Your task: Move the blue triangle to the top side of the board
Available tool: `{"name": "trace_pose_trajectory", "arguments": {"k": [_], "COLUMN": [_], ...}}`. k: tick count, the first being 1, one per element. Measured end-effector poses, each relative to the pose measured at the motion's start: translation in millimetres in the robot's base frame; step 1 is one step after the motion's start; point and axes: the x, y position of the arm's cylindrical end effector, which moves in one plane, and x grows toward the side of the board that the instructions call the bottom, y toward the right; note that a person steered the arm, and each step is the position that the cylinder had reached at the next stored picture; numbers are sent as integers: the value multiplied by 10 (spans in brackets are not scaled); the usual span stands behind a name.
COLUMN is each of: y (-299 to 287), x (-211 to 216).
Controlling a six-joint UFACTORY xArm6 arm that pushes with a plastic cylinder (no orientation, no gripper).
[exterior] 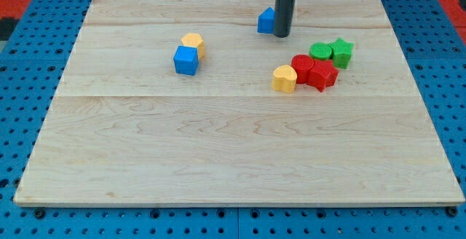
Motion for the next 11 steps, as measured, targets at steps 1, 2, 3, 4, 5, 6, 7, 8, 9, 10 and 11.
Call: {"name": "trace_pose_trajectory", "arguments": {"k": [1,2,3,4,5,6,7,8,9,10,11], "y": [209,-140,-914,-1329,-1289,-578,-286,-73,-621,-1435,-1408], "x": [-190,-516,-651,-685,-631,-468,-495,-114,-208,-506,-296]}}
